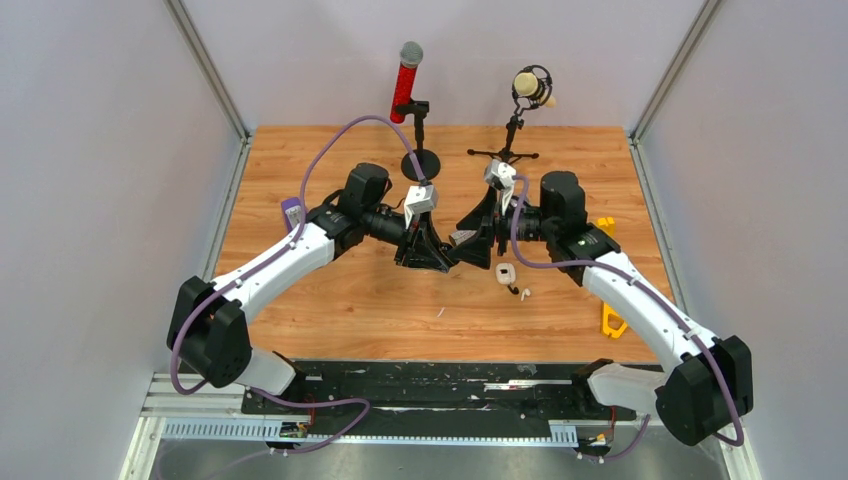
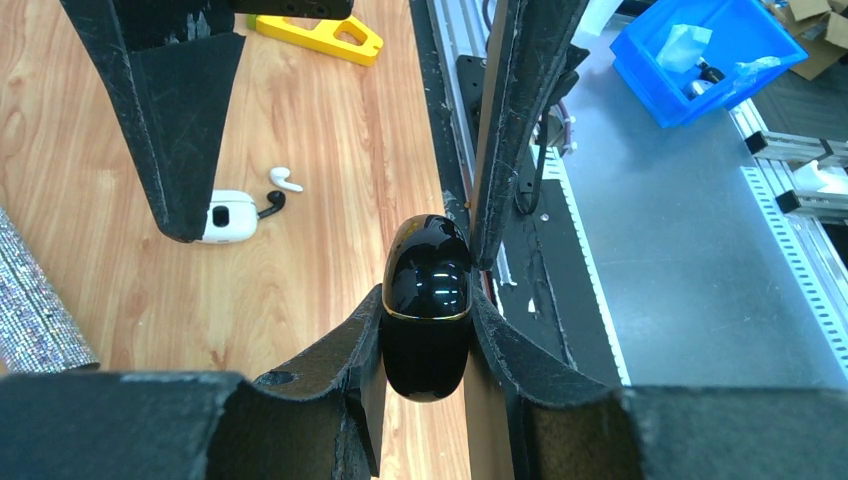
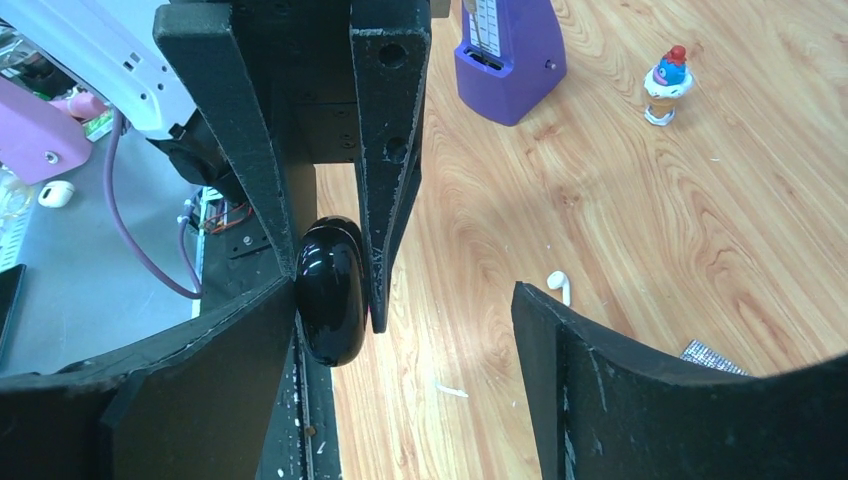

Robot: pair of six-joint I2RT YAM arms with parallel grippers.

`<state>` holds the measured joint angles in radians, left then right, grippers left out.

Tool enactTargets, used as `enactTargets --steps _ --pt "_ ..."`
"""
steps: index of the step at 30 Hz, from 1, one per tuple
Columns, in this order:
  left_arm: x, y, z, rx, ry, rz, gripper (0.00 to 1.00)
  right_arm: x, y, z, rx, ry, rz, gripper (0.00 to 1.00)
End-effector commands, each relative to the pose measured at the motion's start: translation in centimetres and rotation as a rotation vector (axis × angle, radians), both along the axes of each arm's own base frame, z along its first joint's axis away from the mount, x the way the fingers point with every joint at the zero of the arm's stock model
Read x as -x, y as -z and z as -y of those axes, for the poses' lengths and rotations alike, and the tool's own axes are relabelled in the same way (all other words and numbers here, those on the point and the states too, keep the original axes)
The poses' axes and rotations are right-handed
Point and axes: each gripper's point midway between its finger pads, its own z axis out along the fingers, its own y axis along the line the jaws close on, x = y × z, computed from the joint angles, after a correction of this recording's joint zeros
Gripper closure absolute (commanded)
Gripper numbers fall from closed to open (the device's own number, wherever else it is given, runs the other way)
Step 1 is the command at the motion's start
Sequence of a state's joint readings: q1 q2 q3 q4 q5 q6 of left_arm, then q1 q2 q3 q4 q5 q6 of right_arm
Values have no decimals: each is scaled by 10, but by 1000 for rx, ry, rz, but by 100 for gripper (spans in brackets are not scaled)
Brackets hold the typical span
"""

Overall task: Insert the wireless bluetooth earbuds into the charging case
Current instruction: Open the charging case to the charging case.

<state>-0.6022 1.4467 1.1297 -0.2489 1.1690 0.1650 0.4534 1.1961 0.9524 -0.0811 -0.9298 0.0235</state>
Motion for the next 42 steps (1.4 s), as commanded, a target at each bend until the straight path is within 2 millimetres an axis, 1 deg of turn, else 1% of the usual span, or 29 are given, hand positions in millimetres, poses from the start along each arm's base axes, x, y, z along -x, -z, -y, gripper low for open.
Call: enactTargets --steps 1,3,9,18,22,26,30,37,42 --pt "4 -13 0 43 22 50 83 -10 -2 0 4 31 91 20" --pt "5 -14 0 46 26 49 83 -11 -2 1 8 38 101 19" --pt "7 -15 -1 49 32 51 85 -27 -5 10 39 144 181 17" --pt "9 -16 -1 51 39 47 86 -34 -17 17 43 209 232 16" --pt "8 -16 -1 49 36 46 86 -31 -22 17 35 199 239 15" --pt "8 -14 0 46 34 43 86 -24 -34 17 17 177 259 15" --pt "6 -13 0 42 30 37 86 -25 -42 20 16 195 293 15" --pt "4 -9 1 34 28 26 86 -19 -53 24 5 196 335 14" --pt "3 -10 1 29 26 44 87 -20 -65 31 9 235 361 10"
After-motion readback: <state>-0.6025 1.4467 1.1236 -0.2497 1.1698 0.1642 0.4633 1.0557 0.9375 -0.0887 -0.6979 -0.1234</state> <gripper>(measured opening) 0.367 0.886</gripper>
